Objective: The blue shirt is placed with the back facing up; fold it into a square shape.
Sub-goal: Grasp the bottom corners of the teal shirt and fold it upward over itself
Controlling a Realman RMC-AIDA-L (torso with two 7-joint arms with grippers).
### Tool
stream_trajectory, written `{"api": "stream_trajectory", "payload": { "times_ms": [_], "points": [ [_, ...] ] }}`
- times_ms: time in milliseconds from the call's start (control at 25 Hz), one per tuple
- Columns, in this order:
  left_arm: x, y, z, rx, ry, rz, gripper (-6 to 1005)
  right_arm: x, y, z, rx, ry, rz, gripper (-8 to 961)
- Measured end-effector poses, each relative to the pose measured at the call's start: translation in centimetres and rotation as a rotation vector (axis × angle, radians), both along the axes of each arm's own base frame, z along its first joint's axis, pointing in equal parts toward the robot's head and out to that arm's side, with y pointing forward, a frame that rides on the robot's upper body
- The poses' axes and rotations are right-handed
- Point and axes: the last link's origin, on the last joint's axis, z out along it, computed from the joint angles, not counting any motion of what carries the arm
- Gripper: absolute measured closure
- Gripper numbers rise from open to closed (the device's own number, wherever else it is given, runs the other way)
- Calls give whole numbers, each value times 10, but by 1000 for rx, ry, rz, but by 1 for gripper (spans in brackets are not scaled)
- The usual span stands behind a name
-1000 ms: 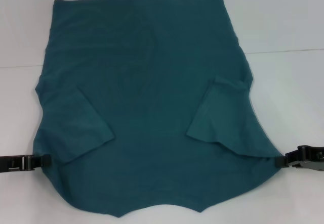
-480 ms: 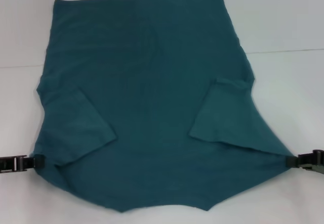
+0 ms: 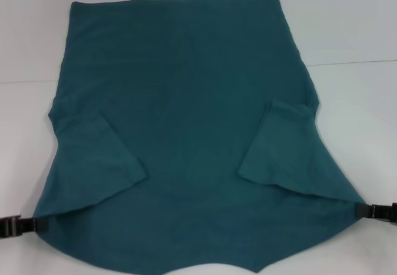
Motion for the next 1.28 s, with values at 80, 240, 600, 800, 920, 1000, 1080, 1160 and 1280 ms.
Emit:
{"api": "stream_trajectory", "payload": {
  "times_ms": [80, 240, 600, 800, 920, 1000, 1080, 1160, 1280],
  "points": [
    [-3, -8, 1, 4, -25, 3, 974, 0, -5, 1, 4, 10, 19, 922],
    [-5, -25, 3, 1, -82, -8, 974, 1, -19, 7, 16, 39, 47, 922],
    [-8, -56, -4, -42, -152, -19, 974, 13, -52, 15, 39, 59, 40, 922],
    [-11, -73, -1, -28, -198, -19, 974, 21, -72, 15, 63, 62, 25, 922],
    [-13, -81, 1, -19, -216, -21, 974, 24, -84, 17, 86, 68, 26, 922],
    [-14, -87, 3, -10, -226, -24, 974, 25, -91, 18, 101, 69, 28, 922],
    [-14, -89, 3, -11, -229, -25, 974, 27, -99, 19, 113, 72, 25, 922],
    [-15, -92, 3, -14, -235, -26, 975, 29, -106, 20, 121, 75, 20, 922],
    [-15, -96, 2, -17, -240, -24, 975, 32, -115, 21, 131, 73, 6, 922]
  ]
}}
